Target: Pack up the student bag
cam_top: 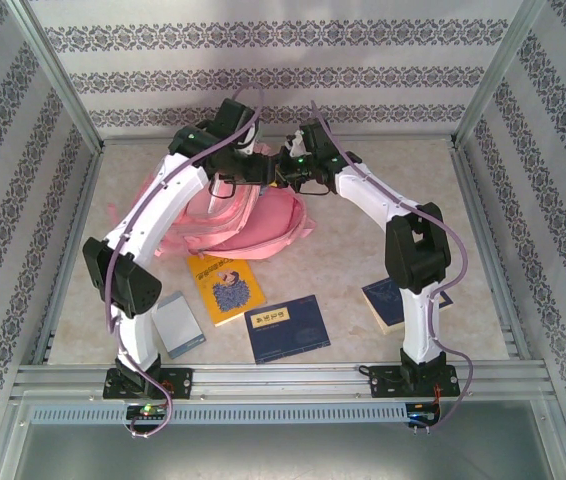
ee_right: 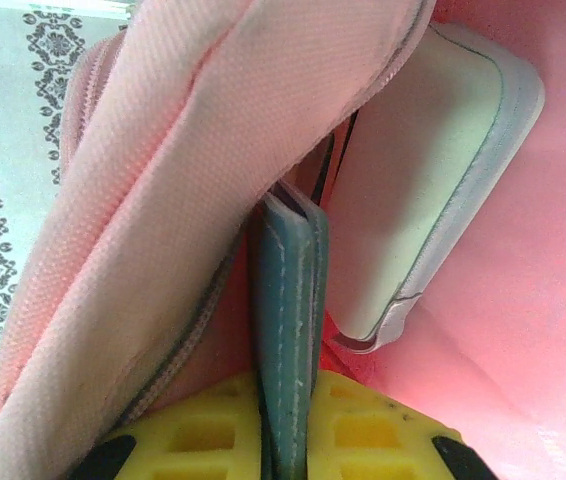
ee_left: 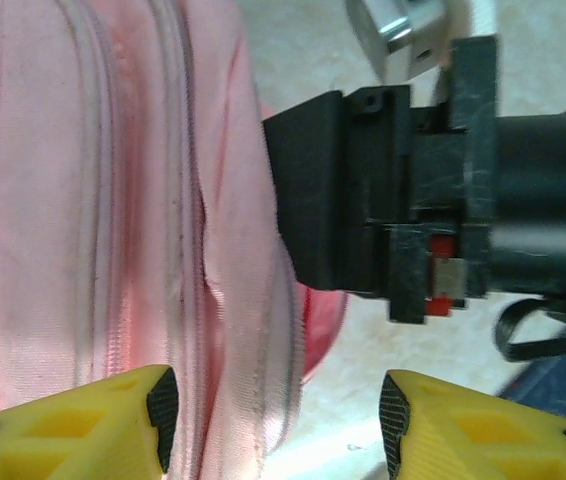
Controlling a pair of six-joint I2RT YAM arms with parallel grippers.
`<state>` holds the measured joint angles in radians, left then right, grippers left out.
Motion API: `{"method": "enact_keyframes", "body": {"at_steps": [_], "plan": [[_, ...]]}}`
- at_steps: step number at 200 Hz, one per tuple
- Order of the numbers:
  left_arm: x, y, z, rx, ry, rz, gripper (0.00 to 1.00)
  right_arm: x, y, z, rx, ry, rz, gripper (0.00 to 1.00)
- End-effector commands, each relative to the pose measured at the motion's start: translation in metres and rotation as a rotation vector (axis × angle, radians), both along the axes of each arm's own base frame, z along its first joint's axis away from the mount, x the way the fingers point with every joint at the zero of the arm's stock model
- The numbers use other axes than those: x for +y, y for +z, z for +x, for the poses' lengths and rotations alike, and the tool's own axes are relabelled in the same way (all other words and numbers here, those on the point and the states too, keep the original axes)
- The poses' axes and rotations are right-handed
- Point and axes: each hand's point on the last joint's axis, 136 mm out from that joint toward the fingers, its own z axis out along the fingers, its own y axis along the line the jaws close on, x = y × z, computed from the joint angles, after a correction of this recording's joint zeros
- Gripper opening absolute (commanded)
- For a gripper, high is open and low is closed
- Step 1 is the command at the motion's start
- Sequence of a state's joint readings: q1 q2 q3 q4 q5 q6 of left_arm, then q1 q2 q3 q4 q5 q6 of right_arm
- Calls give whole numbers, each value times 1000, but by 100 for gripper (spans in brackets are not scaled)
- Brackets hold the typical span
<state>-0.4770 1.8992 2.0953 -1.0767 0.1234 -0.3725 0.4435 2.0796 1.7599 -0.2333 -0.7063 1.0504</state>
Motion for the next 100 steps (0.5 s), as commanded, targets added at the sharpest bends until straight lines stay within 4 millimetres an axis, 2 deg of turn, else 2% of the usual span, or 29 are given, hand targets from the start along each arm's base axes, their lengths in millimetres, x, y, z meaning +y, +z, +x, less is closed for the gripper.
{"method": "enact_keyframes", "body": {"at_steps": [1, 37, 45, 56, 78, 100], "plan": [[15, -8, -2, 2, 11, 134, 55, 11, 49, -8, -107, 22, 86, 0], [12, -21, 6, 13, 15, 160, 47, 12, 49, -11, -101, 19, 105, 0], [14, -24, 9, 13, 23, 174, 43, 11, 48, -11, -99, 18, 108, 0], [14, -24, 13, 9, 30, 185, 31, 12, 47, -12, -98, 20, 110, 0], [20, -12, 19, -24, 60, 215, 0, 8, 42, -13, -100, 14, 92, 0], [37, 13, 20, -99, 109, 262, 0, -6, 28, -13, -86, -15, 12, 0]]}}
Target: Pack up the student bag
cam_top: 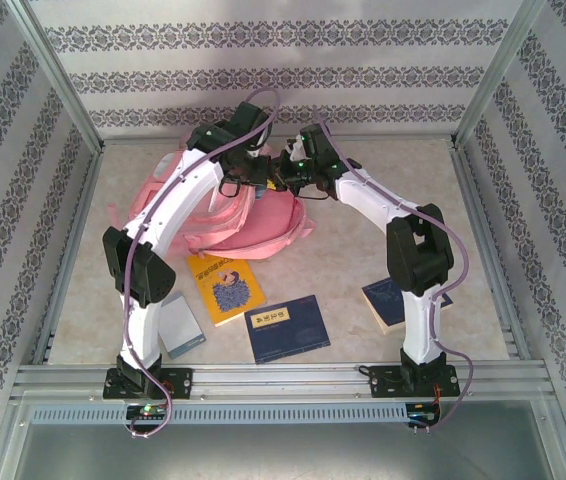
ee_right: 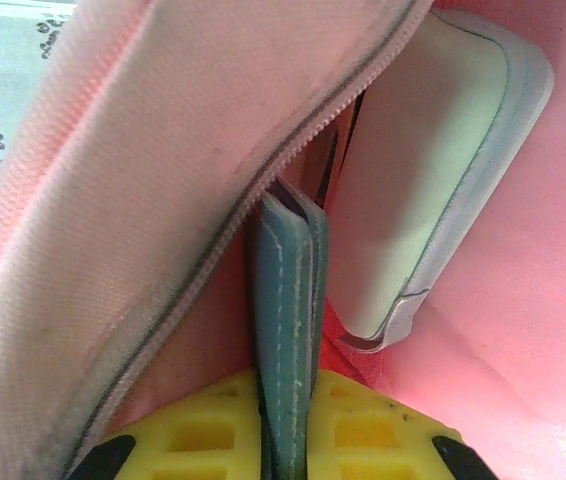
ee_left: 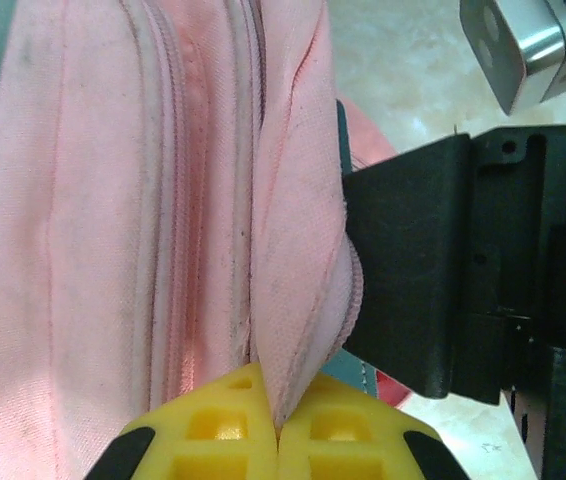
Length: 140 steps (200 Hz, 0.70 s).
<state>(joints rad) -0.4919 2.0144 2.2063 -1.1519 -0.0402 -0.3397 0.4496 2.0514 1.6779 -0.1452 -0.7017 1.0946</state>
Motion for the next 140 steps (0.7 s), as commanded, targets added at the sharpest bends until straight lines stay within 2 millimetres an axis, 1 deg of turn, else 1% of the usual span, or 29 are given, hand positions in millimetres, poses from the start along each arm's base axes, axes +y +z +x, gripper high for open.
{"method": "enact_keyframes", "body": {"at_steps": [1, 19, 39, 58, 72, 97, 119, 140], "plan": [[25, 37, -1, -104, 56, 91, 0, -7, 31, -9, -90, 0, -17, 0], [37, 61, -5, -168, 73, 104, 0, -21, 12, -10, -62, -27, -80, 0], [45, 88, -8, -253, 65, 117, 0, -30, -8, -15, -43, -38, -123, 0], [53, 106, -10, -310, 63, 142, 0, -30, -19, -18, -29, -38, -134, 0], [57, 112, -11, -329, 61, 158, 0, -27, -23, -19, -25, -36, -130, 0], [57, 119, -14, -346, 40, 160, 0, -13, -16, -17, -28, -36, -89, 0], [57, 126, -14, -368, 32, 157, 0, 12, -3, -17, -40, -19, -47, 0], [57, 131, -13, -387, 30, 150, 0, 36, 4, -17, -36, -16, -20, 0]]}}
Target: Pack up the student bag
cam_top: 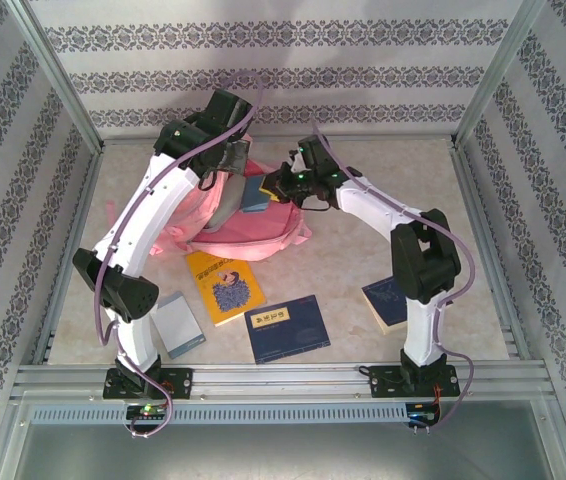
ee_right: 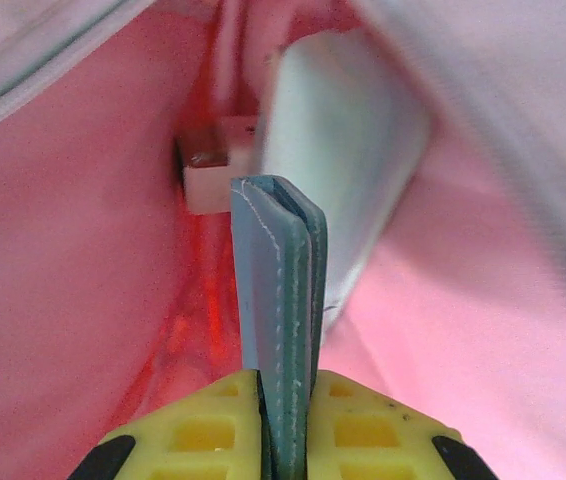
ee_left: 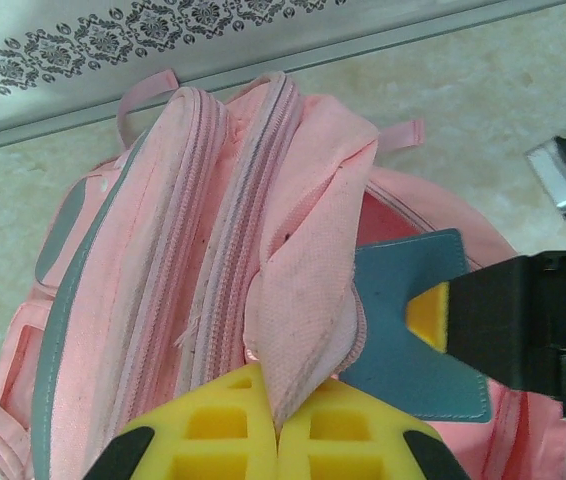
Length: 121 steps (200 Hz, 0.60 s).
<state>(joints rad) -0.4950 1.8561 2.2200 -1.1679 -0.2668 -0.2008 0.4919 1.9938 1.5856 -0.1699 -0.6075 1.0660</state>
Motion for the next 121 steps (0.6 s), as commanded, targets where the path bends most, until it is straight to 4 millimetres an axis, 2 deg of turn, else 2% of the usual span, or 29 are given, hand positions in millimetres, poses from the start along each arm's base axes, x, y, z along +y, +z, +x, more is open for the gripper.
{"method": "enact_keyframes", "body": {"at_steps": [1, 20, 33, 40, 45, 54, 56, 63, 74, 78, 84, 95, 121], "plan": [[8, 51, 0, -154, 1, -23, 0, 36, 21, 5, -39, 6, 65, 0], [5, 55, 2, -166, -6, -51, 0, 57, 16, 9, -16, -20, 73, 2], [4, 58, 4, -173, -7, -60, 0, 73, 9, 19, 7, -62, 82, 3], [4, 60, 5, -180, -4, -66, 0, 84, 4, 27, 18, -91, 89, 7], [6, 62, 6, -186, 3, -70, 0, 93, 1, 32, 20, -106, 98, 15], [8, 65, 6, -193, 11, -79, 0, 110, -1, 40, 16, -113, 110, 41], [8, 65, 7, -194, 11, -81, 0, 113, -7, 41, 24, -112, 103, 46], [9, 66, 7, -196, 11, -90, 0, 121, -10, 46, 24, -108, 95, 60], [12, 67, 8, -195, 18, -106, 0, 124, -15, 50, 23, -123, 71, 73], [13, 66, 8, -190, 23, -112, 0, 121, -17, 52, 18, -137, 59, 79], [15, 67, 8, -191, 27, -125, 0, 117, -18, 52, 9, -149, 51, 85], [17, 65, 9, -184, 31, -138, 0, 112, -15, 53, -15, -150, 53, 88], [25, 63, 11, -175, 54, -166, 0, 113, 4, 48, -87, -49, 84, 88]]}}
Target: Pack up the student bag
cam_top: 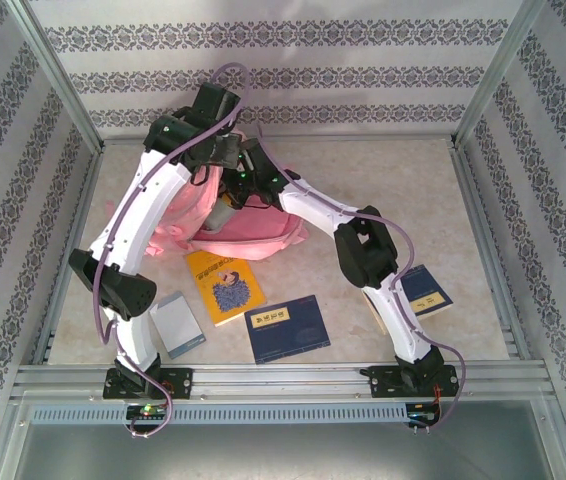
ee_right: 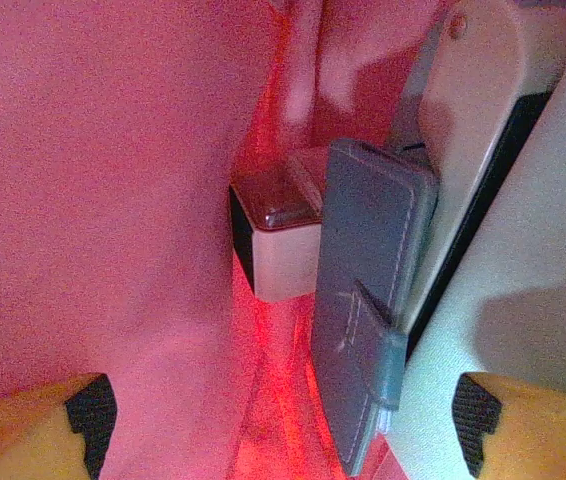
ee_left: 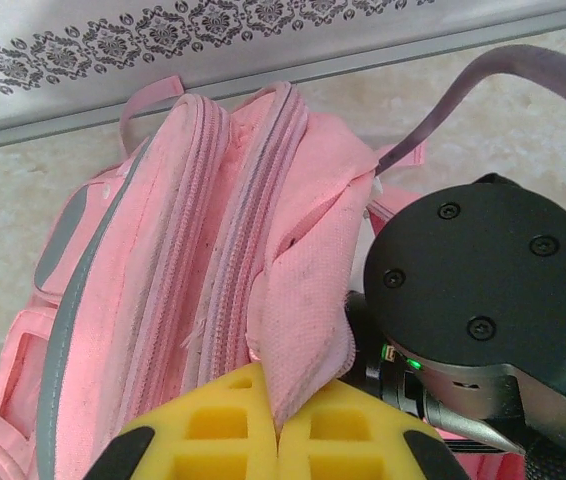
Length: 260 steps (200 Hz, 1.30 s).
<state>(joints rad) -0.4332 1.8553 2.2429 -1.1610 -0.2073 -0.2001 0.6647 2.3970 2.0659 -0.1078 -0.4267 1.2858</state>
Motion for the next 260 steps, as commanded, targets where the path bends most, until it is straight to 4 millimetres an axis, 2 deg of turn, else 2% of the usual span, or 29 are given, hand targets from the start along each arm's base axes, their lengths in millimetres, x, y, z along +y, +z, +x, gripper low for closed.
{"method": "enact_keyframes", "body": {"at_steps": [1, 22, 47, 79, 101, 123, 147, 159, 172, 189, 216, 228, 248, 260], "plan": [[10, 55, 2, -168, 37, -112, 0, -8, 32, 3, -102, 36, 16, 88], [12, 51, 8, -158, 54, -130, 0, -18, 59, -6, -201, 110, -14, 88], [12, 44, 18, -149, 68, -148, 0, -51, 78, -21, -261, 134, -85, 88], [7, 26, 36, -114, 83, -162, 0, -114, 67, -50, -245, 98, -210, 87], [-9, 11, 47, -81, 64, -223, 0, -151, 56, -82, -266, 134, -353, 86], [-27, -6, 57, -40, 44, -297, 0, -172, 41, -127, -300, 246, -490, 81], [-48, -30, 64, 26, 7, -340, 1, -184, 23, -176, -289, 354, -539, 71], [-55, -39, 64, 60, 0, -355, 11, -183, 18, -199, -304, 428, -556, 66], [-57, -43, 60, 86, 11, -369, 26, -176, 13, -224, -321, 531, -571, 60], [-49, -43, 48, 102, 42, -358, 40, -160, 7, -255, -332, 664, -553, 54], [-11, -28, 17, 61, 159, -327, 54, -130, -15, -292, -283, 842, -514, 43], [8, -29, -2, 60, 211, -318, 60, -118, -30, -304, -278, 911, -546, 39], [35, -39, -43, 85, 287, -309, 70, -98, -48, -322, -273, 1017, -579, 33], [54, -57, -71, 128, 361, -310, 74, -90, -61, -334, -254, 1068, -589, 31]]}}
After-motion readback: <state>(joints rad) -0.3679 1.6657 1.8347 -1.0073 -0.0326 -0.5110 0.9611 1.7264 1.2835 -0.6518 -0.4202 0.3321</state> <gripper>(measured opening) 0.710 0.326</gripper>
